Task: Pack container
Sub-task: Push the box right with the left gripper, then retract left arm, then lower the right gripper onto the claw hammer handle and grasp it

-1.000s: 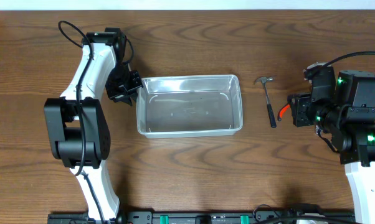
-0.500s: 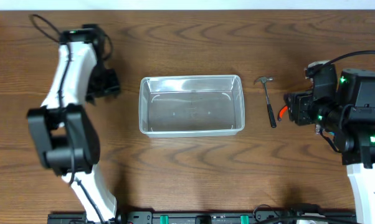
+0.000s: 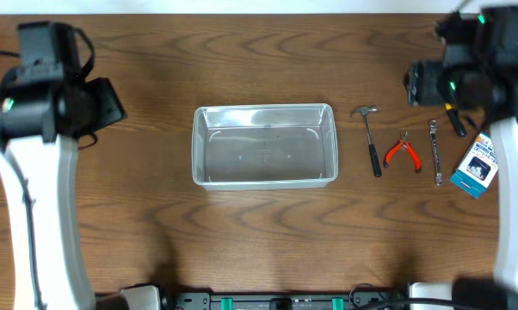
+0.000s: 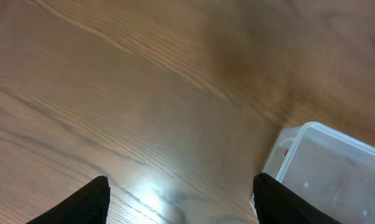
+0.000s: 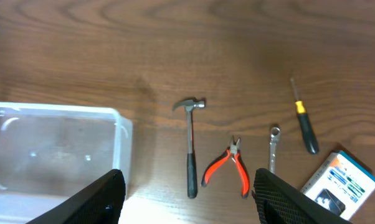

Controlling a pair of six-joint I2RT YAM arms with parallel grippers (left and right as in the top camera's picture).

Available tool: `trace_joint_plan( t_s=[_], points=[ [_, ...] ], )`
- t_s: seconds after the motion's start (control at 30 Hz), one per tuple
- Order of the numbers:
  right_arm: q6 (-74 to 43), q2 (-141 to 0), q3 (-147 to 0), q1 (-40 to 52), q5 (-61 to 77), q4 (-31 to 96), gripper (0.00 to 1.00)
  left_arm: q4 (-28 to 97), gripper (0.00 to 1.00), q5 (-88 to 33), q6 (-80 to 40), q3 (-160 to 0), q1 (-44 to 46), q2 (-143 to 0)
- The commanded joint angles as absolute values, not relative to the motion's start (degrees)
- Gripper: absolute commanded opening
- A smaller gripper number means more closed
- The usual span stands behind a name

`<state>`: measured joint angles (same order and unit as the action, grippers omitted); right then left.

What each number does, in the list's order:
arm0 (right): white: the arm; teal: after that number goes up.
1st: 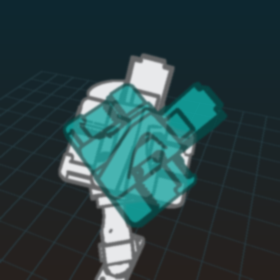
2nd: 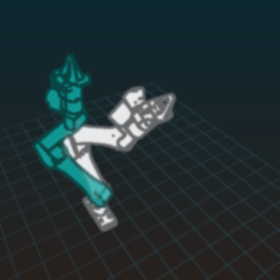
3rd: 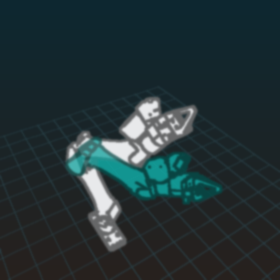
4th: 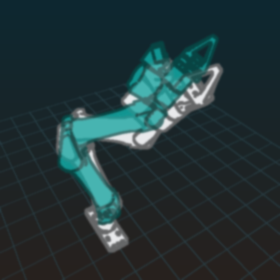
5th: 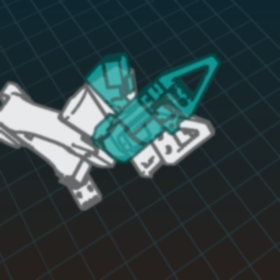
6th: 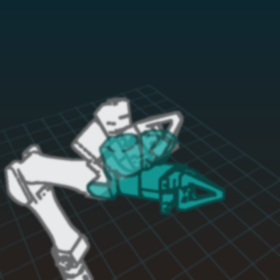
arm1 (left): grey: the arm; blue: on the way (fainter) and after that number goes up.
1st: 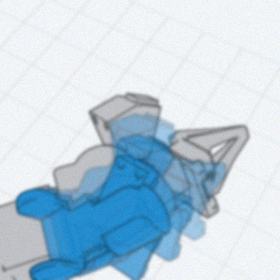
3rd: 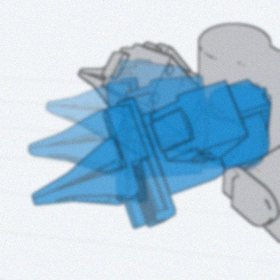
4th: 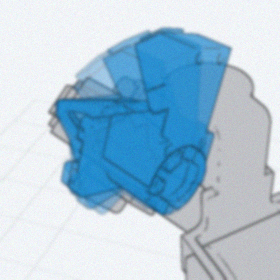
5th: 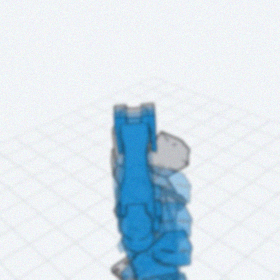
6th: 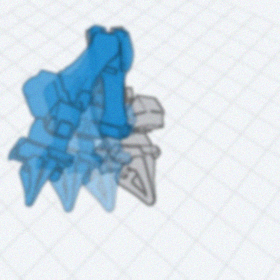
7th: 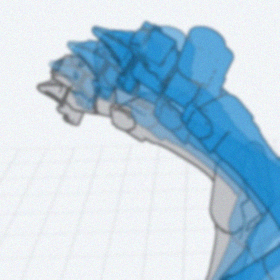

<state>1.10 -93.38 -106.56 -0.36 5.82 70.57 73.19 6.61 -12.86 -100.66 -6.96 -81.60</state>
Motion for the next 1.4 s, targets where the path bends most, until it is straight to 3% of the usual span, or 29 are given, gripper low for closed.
trace_joint_plan(
  t_s=[0.0, 0.07, 0.6, 1.37],
  points=[
    [2.7, -100.9, -108.79, 0.45, 4.95, 71.42, 0.7, 73.38, 0.77, 12.69, -11.99, -101.38, -7.01, -77.71],
    [3.11, -105.25, -108.77, 1.23, 4.93, 71.4, 0.71, 73.43, 0.82, 13.34, -10.09, -101.38, -7.01, -75.94],
    [3.09, -128.18, -108.73, 4.05, 3.16, 65.91, 0.75, 74.81, 0.82, 13.1, -8.6, -99.77, -7.01, -75.22],
    [3.07, -134.28, -107.44, 3.97, -1.1, 64.53, 0.73, 74.74, 0.83, 13.08, -8.64, -99.57, -7.01, -75.24]
  ],
)
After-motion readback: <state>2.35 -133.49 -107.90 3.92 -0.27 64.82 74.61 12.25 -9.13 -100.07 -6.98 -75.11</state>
